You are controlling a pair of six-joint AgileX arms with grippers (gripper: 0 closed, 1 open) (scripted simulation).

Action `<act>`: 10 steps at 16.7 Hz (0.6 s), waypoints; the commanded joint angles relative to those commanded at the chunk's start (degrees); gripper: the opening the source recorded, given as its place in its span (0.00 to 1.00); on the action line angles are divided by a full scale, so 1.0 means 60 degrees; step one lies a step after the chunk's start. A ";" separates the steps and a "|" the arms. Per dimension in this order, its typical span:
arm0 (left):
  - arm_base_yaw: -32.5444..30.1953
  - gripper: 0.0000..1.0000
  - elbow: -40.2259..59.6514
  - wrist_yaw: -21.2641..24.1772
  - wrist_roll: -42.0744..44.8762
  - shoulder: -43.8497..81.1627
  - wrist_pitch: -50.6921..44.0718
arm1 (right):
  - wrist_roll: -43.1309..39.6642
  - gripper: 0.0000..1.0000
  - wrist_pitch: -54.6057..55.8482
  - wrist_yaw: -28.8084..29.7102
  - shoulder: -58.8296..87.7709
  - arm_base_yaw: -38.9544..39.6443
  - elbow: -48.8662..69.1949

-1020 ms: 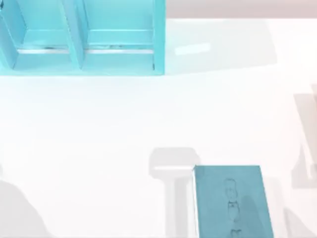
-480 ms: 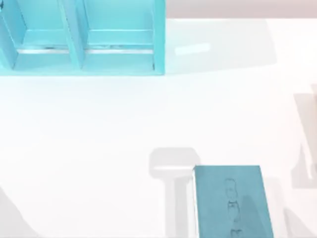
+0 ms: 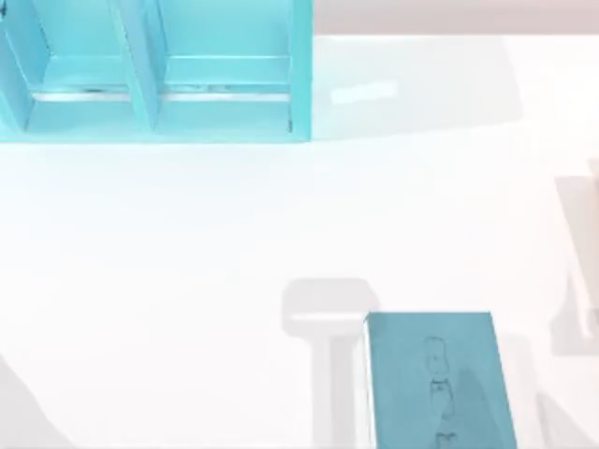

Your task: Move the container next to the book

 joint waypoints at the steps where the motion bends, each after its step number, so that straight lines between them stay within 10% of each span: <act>1: 0.0000 0.32 0.0000 0.0000 0.0000 0.0000 0.0000 | 0.0000 1.00 0.0000 0.0000 0.0000 0.0000 0.0000; 5: 0.0000 0.02 0.0000 0.0000 0.0000 0.0000 0.0000 | 0.0000 1.00 0.0000 0.0000 0.0000 0.0000 0.0000; 10: 0.0000 0.00 0.0000 0.0000 0.0000 0.0000 0.0000 | 0.0000 1.00 0.0000 0.0000 0.0000 0.0000 0.0000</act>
